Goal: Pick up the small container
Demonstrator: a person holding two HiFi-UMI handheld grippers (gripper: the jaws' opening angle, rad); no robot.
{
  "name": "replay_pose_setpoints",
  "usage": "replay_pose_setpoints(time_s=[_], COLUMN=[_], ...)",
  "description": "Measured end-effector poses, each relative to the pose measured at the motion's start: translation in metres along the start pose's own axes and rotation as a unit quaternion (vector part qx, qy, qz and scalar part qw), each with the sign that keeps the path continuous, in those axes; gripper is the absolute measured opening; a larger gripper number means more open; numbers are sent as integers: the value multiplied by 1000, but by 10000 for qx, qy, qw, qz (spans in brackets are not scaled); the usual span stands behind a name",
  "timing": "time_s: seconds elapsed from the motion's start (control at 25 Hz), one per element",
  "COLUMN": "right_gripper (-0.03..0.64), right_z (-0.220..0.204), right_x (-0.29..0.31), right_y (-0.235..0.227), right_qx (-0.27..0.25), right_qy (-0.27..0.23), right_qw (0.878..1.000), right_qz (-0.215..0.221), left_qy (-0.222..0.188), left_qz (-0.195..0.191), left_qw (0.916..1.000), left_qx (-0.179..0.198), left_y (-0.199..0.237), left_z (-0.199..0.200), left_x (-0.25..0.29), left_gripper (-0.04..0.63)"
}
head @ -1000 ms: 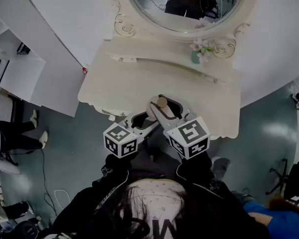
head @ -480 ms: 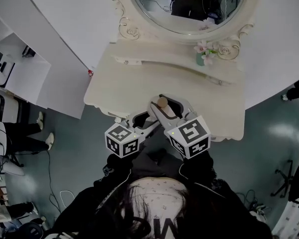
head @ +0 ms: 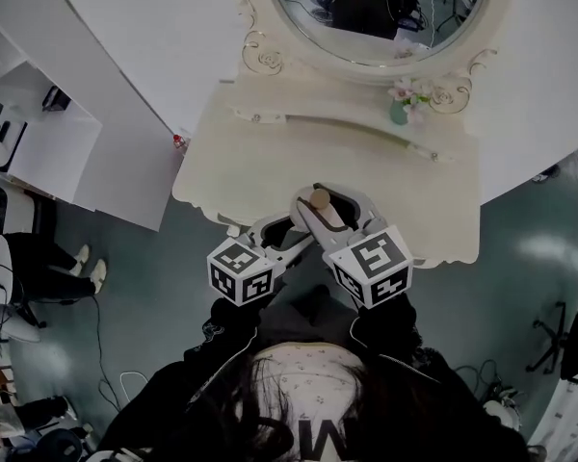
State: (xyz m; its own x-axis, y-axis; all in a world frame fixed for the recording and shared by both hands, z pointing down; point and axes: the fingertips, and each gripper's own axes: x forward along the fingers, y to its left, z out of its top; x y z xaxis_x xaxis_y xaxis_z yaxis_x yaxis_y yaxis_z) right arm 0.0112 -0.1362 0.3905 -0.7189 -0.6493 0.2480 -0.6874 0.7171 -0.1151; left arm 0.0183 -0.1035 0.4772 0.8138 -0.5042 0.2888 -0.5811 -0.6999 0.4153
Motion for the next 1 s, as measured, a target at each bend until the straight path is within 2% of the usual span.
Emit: replay_pose_setpoints(time_s=[0.68,1.0], right_gripper=[143,143], right_z=[-13,-25], right_x=[18,18], right_y=[126,164], right_qx=[-20,-142], right_qy=[98,221], right_qw=[9997,9993], right_qz=[214,274], left_qy=[-72,-129], left_qz=[163,185], left_qw=[9998,9994], left_qx=[-117,-251], left_y=[-1,-7], left_z=[-43,-64], left_x=[-119,-150], left_gripper=[218,218])
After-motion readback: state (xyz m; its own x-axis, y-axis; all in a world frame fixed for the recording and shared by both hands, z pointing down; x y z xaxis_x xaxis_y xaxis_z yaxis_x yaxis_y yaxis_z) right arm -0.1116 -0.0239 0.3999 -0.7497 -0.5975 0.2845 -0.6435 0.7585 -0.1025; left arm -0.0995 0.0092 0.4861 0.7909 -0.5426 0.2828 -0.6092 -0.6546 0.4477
